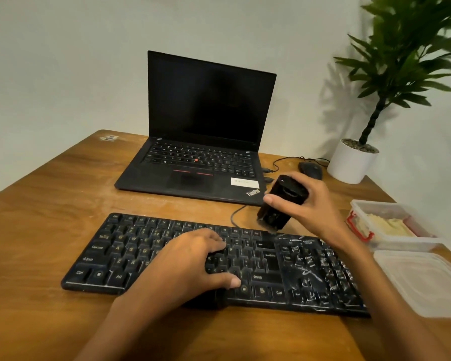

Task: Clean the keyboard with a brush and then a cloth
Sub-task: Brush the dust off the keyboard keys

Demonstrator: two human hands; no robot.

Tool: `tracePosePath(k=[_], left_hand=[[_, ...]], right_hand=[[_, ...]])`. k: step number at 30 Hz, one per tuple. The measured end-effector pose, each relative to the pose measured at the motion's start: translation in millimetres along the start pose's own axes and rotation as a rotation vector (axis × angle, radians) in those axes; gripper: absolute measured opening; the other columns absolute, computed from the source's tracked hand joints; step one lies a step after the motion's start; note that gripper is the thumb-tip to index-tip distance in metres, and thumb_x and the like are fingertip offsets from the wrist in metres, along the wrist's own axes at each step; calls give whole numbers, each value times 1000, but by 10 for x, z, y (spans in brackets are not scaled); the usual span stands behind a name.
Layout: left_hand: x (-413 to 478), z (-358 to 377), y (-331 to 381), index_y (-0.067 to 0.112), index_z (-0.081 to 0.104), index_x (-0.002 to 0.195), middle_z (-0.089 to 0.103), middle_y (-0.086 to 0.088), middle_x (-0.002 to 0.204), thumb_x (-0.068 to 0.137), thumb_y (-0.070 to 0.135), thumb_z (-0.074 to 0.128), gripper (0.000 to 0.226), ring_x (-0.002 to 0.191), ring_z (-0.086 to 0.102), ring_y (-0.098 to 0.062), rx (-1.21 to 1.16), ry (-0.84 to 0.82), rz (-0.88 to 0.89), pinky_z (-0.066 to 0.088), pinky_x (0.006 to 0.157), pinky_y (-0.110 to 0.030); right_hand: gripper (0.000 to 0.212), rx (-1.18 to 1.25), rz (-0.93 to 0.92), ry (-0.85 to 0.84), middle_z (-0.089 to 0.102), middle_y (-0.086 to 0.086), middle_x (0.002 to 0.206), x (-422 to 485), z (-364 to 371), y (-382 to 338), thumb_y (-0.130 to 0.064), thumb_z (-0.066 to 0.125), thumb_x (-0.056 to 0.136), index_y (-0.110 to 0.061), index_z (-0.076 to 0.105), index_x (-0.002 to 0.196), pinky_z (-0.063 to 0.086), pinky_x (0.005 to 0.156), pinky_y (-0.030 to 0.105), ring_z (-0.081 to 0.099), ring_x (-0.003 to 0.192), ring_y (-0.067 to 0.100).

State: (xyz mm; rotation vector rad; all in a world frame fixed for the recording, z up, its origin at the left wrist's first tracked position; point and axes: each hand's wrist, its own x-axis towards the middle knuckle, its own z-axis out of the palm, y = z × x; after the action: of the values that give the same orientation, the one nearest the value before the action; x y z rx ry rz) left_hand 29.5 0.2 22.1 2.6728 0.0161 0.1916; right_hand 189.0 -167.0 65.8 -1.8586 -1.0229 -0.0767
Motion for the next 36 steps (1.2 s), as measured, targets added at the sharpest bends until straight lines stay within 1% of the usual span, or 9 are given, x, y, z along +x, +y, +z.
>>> tracePosePath(k=[5,13,16,19,22,25,30,33,36], left_hand=[[65,-6,65,27,35,140,35,15,144,69,65,59,84,130,33,-4,52,-28,17,28,105,-24],[58,6,56,28,39,137,34,13,146,69,68,54,81,132,33,-5,70,-66,-11,28,107,-27],[63,-19,87,26,41,137,36,11,145,71,67,54,78,130,35,-6,100,-73,-2,29,106,-26],[62,-23,75,25,43,135,37,11,145,72,66,54,76,129,37,-6,98,-74,-1,30,105,-26],[54,-13,39,27,43,135,36,13,145,70,67,56,77,130,37,-5,60,-67,-7,30,105,-26],[53,-16,48,27,43,136,36,12,145,70,67,55,78,130,37,-6,58,-73,-3,31,105,-26],[51,-14,54,26,43,136,37,10,145,71,67,55,78,131,36,-7,84,-69,7,30,105,-26],[47,-14,42,27,42,136,35,11,146,71,67,54,78,132,34,-6,79,-77,6,29,106,-27],[45,-4,29,27,42,136,36,12,145,70,67,55,78,131,34,-5,55,-71,5,29,106,-26]], right_hand=[[32,114,-70,-190,71,2,94,-194,206,-119,-30,73,71,-12,64,96,52,75,21,66,89,11],[35,16,84,-224,66,-1,82,-279,-268,-104,-43,75,66,-17,64,87,52,62,21,64,77,10],[30,68,-22,-213,69,4,89,-212,40,-236,-33,74,70,-15,65,92,56,74,32,65,86,17],[33,62,-58,-317,67,12,87,-235,275,-264,-33,71,73,-8,64,92,54,71,45,64,81,26],[40,10,58,-323,68,5,83,-283,-2,-178,-44,69,67,-11,65,89,54,64,27,65,77,16],[42,-64,113,-337,66,-7,73,-343,-351,-133,-51,68,62,-14,64,82,44,55,11,62,65,3],[35,102,39,-296,69,8,86,-353,-218,-195,-38,71,67,-11,67,88,55,68,27,66,81,21],[39,98,39,-385,68,12,86,-341,-5,-205,-37,70,68,-5,66,90,53,63,23,66,79,22],[47,74,100,-304,68,10,84,-302,-73,-119,-45,70,63,-6,64,90,55,63,26,67,78,19]])
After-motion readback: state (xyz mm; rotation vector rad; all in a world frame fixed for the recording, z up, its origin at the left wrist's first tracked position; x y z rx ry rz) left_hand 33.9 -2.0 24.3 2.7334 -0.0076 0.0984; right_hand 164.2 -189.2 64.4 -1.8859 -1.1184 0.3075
